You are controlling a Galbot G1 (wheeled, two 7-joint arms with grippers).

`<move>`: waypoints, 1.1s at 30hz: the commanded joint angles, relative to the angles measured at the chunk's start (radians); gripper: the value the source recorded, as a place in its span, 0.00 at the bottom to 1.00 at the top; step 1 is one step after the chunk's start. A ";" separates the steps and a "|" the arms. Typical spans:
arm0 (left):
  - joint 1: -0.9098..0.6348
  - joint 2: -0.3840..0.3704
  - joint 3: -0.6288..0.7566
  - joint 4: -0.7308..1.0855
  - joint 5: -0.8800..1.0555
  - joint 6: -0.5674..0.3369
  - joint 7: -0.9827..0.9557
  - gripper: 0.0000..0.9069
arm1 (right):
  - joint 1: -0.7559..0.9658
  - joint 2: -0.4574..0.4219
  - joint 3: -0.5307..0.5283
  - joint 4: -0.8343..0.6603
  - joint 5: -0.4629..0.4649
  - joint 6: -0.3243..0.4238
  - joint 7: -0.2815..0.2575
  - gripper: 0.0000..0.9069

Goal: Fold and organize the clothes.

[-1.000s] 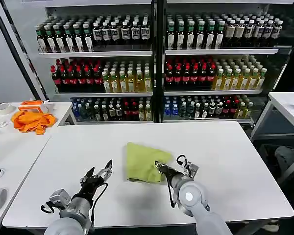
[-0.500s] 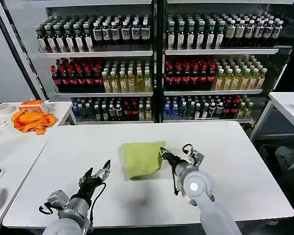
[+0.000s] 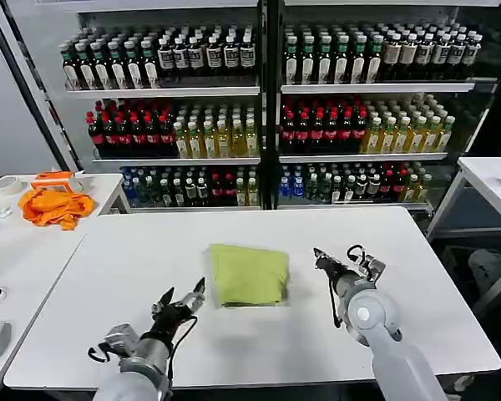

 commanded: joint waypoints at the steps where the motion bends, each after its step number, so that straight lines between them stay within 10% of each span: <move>1: -0.013 0.032 0.181 0.077 0.578 0.089 0.042 1.00 | -0.071 -0.056 0.033 0.069 -0.134 0.002 -0.050 1.00; 33: -0.213 -0.005 0.223 0.250 0.619 0.233 0.014 1.00 | -0.197 -0.083 0.121 0.166 -0.142 0.008 -0.050 1.00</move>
